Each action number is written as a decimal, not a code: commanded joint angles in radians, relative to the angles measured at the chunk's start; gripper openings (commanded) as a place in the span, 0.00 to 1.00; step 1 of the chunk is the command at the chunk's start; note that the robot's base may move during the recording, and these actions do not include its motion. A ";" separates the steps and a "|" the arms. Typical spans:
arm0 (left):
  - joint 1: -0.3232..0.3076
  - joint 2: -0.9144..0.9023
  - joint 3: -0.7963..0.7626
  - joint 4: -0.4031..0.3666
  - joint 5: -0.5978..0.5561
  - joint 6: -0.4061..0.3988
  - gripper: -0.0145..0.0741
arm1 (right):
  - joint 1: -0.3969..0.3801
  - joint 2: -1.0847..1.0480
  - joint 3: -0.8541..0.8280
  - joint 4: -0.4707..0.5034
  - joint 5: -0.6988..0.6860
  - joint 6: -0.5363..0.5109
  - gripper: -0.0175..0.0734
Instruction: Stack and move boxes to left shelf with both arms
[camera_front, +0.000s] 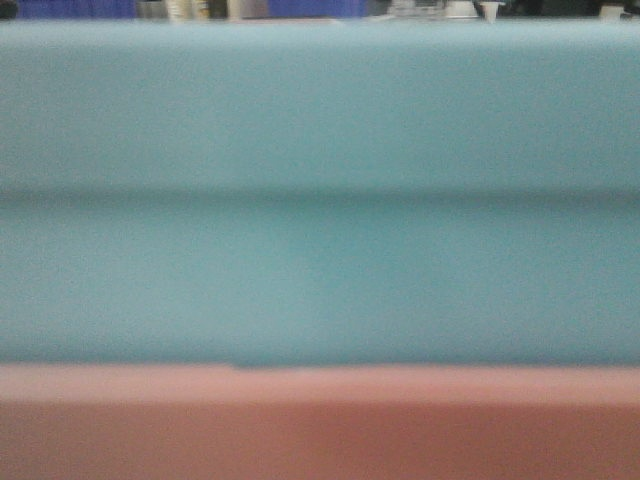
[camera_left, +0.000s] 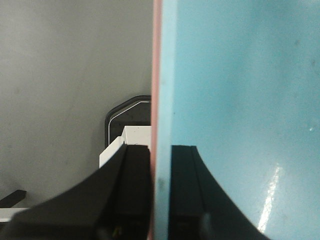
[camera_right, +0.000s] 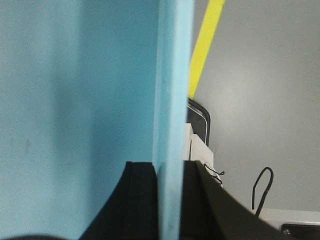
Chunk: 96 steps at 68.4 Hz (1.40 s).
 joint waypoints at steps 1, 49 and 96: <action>-0.008 -0.036 -0.035 0.019 0.101 0.000 0.16 | 0.000 -0.037 -0.031 -0.025 0.069 -0.007 0.25; -0.008 -0.036 -0.035 0.017 0.101 0.000 0.16 | 0.000 -0.037 -0.031 -0.025 0.070 -0.007 0.25; -0.008 -0.036 -0.035 0.017 0.099 0.000 0.16 | -0.001 -0.037 -0.031 -0.025 0.070 -0.007 0.25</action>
